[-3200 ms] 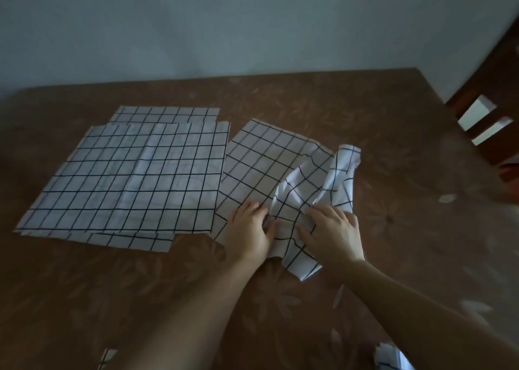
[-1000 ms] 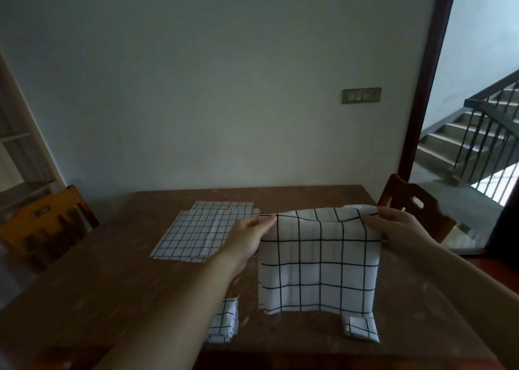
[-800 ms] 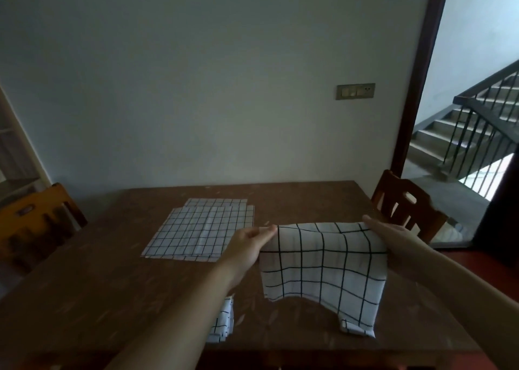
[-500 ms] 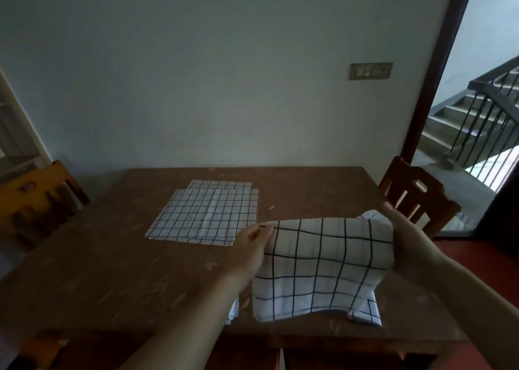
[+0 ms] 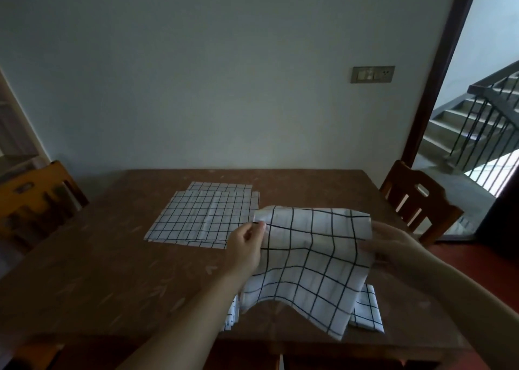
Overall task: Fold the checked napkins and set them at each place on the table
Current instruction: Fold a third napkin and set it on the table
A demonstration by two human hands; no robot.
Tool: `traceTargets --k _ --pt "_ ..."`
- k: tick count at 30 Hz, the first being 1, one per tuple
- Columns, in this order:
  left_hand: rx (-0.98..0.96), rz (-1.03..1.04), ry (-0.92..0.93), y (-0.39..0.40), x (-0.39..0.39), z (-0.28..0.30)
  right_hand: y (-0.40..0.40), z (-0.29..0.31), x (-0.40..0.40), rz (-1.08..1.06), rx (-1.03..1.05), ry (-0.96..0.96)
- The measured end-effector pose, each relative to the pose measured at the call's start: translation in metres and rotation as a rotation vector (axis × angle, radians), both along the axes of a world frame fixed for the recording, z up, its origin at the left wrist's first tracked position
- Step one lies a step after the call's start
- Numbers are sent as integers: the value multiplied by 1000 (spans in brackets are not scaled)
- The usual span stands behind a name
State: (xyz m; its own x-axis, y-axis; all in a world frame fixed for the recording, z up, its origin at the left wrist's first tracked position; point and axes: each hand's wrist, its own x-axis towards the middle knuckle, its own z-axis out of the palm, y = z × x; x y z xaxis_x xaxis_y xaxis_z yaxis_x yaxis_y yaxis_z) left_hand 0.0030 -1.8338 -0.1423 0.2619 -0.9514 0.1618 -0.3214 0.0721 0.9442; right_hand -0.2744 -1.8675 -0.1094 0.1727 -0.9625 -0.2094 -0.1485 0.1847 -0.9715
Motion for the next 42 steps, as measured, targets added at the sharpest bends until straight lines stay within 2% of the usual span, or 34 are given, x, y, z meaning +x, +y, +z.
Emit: traceTargets --k 5,8,12,13,15,22,24,27,29,33,38,40,42 --pt "53 28 117 -8 0 3 -1 2 -4 -156 -130 37" --pt "118 44 209 -11 -8 8 0 5 -4 -133 -170 52" --pt "210 -35 356 -11 -14 18 -2 8 -10 -230 -381 288" --pt "224 -28 346 -10 -16 22 -2 9 -11 -240 -418 325" --pt "217 -12 297 -10 -17 23 1 12 -13 -241 -475 354" --pt "-7 -29 136 -3 -19 42 10 35 -18 -221 -554 362" --pt "-37 -13 146 -2 -16 45 14 41 -21 -136 -589 496" --pt "-42 -14 136 -1 -12 48 16 45 -21 -62 -679 796" --pt "-37 -14 81 1 -8 51 17 47 -21 -54 -738 862" --pt "-35 -32 -148 9 -3 59 20 59 -21 -25 -832 877" --pt "56 -186 -633 12 24 83 31 91 -8 37 -781 725" --pt "43 -330 -667 16 14 101 37 104 8 136 -783 653" --pt "78 -505 -598 23 -12 118 39 113 26 220 -793 632"
